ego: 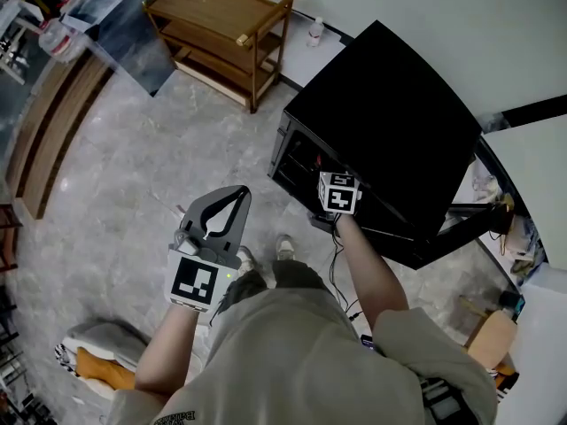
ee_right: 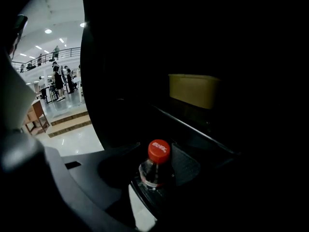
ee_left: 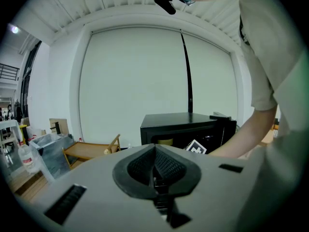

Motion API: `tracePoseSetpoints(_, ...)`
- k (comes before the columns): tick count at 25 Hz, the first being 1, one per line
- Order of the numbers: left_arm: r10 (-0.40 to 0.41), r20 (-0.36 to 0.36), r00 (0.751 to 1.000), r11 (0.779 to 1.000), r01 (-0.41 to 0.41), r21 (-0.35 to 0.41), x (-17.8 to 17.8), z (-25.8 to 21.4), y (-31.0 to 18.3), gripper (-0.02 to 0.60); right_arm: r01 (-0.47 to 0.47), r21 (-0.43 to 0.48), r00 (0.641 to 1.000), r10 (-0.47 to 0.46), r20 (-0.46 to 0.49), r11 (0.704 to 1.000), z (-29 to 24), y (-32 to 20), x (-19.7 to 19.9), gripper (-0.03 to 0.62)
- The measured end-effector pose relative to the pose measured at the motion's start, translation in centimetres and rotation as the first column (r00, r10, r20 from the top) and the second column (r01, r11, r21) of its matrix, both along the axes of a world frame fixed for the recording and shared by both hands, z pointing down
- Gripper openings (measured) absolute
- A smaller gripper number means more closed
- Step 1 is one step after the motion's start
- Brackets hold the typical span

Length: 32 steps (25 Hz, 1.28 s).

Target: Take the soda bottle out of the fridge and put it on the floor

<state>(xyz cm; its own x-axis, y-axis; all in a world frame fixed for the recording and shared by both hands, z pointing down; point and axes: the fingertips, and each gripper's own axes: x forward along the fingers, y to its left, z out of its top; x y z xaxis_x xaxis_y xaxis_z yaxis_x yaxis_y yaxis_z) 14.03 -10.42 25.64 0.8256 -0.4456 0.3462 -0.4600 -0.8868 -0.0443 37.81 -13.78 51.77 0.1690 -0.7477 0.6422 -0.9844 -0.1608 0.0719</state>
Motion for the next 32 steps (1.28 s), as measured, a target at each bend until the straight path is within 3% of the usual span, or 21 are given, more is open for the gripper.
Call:
tracePoseSetpoints(12,-0.03,0.019,0.999,0.999,0.031,-0.03,-1.6,1.1,0.9,0.006,-0.015,-0.007,0.997,0.015,0.07,1.0,0.7,-0.5,0.4,0.133)
tracePoseSetpoints(22,-0.058,0.021,0.998,0.998,0.059,-0.032,-4.0,1.1,2.1,0.006,0.062,-0.071,0.995,-0.056,0.085,0.996,0.4,1.7,-2.4,0.13)
tracePoseSetpoints(28,-0.098,0.03,0.995,0.994,0.099,-0.035,-6.7,1.7,2.7,0.006,0.185,-0.1,0.979,-0.174,0.108,0.978,-1.3,3.7,-7.0,0.129)
tracePoseSetpoints(32,-0.135,0.043,0.99,0.99,0.137,-0.041,-9.3,2.2,3.1,0.006,0.329,-0.122,0.944,-0.326,0.043,0.936,-2.6,4.3,-11.4,0.129)
